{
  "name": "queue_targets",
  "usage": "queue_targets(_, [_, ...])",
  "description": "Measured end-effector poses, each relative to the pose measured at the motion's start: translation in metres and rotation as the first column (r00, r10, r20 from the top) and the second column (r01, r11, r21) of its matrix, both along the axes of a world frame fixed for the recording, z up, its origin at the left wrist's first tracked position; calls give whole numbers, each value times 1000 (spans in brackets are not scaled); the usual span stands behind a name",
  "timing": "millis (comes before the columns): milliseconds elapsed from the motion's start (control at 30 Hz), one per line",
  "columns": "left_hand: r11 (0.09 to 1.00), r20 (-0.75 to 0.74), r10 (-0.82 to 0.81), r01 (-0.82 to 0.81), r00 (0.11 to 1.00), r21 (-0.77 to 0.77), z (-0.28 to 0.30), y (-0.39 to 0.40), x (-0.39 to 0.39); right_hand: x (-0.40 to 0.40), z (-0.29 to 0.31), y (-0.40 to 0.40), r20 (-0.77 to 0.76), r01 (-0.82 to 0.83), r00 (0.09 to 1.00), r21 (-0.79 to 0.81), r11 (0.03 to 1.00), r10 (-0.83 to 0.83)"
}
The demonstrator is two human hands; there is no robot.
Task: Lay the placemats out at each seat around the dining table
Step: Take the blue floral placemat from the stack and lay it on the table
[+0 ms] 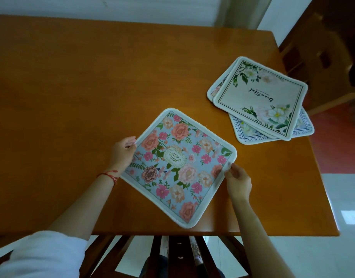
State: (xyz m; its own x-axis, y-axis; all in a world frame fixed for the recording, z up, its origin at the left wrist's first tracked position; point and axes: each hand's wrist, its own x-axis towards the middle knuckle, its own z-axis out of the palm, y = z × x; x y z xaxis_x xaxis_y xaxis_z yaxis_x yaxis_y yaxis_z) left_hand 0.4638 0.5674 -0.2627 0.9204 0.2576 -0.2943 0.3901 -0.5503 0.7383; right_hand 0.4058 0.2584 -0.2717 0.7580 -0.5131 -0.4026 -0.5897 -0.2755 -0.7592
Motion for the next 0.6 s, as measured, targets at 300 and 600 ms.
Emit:
queue_targets(300, [963,-26,232,-233,972,-135,7,-10,-55,48,9,-3,33,-154,987,-2,988,154])
queue_targets(600, [904,-79,343,-352,936,-242,-4,-15,-88,73,14,2,102,-267,961,91,959,258])
